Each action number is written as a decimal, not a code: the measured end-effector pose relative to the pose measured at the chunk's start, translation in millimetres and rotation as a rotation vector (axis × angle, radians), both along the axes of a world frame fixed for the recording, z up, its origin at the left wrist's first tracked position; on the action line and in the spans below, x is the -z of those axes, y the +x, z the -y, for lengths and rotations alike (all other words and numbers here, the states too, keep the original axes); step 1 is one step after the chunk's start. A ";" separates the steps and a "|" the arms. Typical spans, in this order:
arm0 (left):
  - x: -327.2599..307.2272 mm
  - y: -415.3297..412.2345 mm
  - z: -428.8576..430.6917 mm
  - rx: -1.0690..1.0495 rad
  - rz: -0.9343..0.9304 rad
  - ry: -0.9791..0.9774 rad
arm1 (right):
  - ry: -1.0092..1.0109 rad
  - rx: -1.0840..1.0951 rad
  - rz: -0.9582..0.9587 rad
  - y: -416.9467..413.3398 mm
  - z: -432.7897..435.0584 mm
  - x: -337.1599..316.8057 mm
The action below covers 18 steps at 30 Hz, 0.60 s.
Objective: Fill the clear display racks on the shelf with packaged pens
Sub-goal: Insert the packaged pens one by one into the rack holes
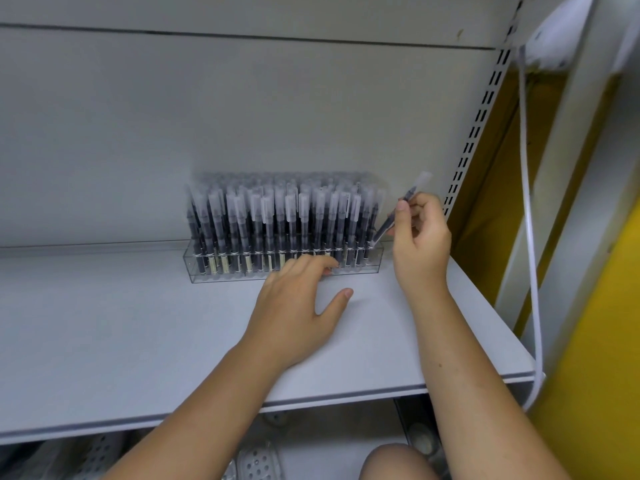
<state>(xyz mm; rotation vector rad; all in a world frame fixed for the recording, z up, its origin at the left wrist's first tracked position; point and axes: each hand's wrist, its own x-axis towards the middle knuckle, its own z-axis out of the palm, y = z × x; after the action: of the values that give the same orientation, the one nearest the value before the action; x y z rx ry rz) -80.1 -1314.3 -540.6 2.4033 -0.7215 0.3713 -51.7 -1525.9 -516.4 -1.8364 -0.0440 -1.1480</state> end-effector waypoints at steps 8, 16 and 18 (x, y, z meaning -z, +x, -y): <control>1.2 0.7 0.4 -0.005 -0.014 -0.031 | -0.139 -0.036 -0.177 0.9 -4.0 2.6; 2.4 2.1 0.0 -0.006 -0.022 -0.044 | -0.148 -0.017 -0.213 -2.4 -4.9 0.9; 3.0 2.4 0.1 -0.002 -0.024 -0.049 | -0.171 -0.025 -0.218 -2.3 -5.3 1.6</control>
<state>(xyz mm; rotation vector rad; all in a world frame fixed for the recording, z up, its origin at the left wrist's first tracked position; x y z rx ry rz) -77.6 -1314.4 -543.6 2.3589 -0.6918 0.3559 -54.0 -1520.7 -517.9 -2.0982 -0.0401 -0.9448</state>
